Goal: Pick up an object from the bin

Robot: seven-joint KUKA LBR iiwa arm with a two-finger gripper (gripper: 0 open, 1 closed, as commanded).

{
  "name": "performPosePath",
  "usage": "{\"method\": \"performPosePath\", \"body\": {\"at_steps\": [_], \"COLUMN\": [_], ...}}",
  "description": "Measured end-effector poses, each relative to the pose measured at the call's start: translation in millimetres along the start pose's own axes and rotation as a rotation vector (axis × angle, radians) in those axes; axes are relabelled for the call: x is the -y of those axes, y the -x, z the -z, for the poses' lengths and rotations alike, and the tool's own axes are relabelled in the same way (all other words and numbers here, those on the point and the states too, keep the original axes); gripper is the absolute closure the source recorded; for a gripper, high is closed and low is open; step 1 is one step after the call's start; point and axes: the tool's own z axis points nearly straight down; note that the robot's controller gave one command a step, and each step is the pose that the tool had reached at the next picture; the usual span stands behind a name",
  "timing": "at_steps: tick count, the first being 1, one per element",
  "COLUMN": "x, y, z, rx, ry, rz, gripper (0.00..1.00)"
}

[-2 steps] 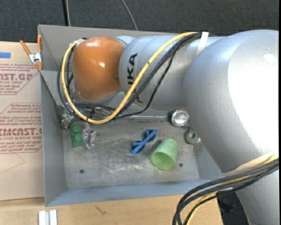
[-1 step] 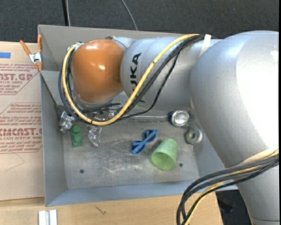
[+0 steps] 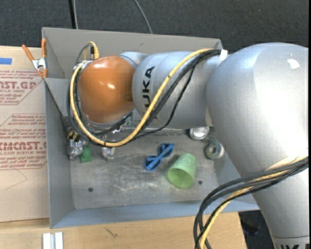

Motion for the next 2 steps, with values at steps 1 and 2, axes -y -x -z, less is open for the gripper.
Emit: {"method": "performPosePath", "body": {"at_steps": [1, 2], "x": [0.7, 1.6], "y": [1.9, 1.2], "z": [1.3, 2.5], "rx": [0.001, -0.001], "ry": [0.0, 0.0], "rz": [-0.003, -0.004], "gripper": [0.0, 1.0]}}
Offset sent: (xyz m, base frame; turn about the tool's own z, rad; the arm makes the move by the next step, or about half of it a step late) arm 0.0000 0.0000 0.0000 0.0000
